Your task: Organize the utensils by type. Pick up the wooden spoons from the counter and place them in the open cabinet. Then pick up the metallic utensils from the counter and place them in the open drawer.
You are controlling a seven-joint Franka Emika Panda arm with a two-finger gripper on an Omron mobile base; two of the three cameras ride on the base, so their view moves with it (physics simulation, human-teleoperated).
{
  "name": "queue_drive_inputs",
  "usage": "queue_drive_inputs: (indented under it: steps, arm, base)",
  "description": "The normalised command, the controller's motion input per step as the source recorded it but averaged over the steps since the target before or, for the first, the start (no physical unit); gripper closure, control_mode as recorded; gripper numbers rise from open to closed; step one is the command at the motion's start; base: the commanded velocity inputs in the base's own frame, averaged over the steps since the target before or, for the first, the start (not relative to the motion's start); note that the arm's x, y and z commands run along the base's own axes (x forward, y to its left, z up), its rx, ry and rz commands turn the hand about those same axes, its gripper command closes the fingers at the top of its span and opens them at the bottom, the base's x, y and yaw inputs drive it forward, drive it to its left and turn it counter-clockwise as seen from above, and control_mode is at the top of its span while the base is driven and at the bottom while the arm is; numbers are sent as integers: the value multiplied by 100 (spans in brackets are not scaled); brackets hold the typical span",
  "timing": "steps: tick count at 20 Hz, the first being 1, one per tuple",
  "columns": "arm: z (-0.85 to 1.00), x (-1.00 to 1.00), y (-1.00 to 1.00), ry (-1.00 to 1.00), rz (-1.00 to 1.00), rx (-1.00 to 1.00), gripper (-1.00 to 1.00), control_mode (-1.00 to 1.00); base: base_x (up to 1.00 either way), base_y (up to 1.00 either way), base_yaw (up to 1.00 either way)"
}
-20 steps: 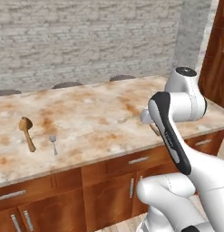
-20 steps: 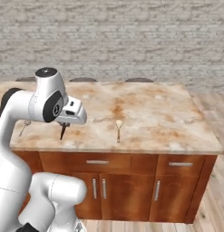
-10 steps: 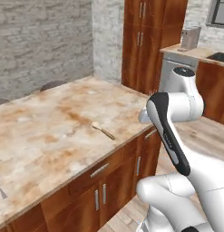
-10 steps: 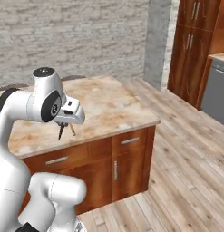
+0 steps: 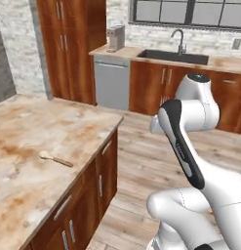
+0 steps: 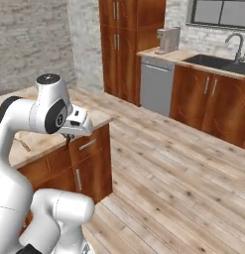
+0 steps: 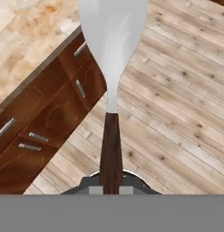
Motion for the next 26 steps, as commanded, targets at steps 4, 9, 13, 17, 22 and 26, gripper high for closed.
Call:
queue_drive_inputs:
  steps: [4, 9, 13, 17, 22, 26]
  arm:
    - [0, 0, 0, 0, 0, 0, 100, 100]
    - [0, 0, 0, 0, 0, 0, 100, 100]
    - [0, 0, 0, 0, 0, 0, 100, 100]
    - [0, 0, 0, 0, 0, 0, 100, 100]
    - [0, 0, 0, 0, 0, 0, 100, 100]
    - [0, 0, 0, 0, 0, 0, 100, 100]
  base:
    - [-3, -28, -61]
    - [-1, -17, -51]
    - [0, -4, -32]
    - [0, 0, -6]
    - [10, -4, 0]
    - [45, 0, 0]
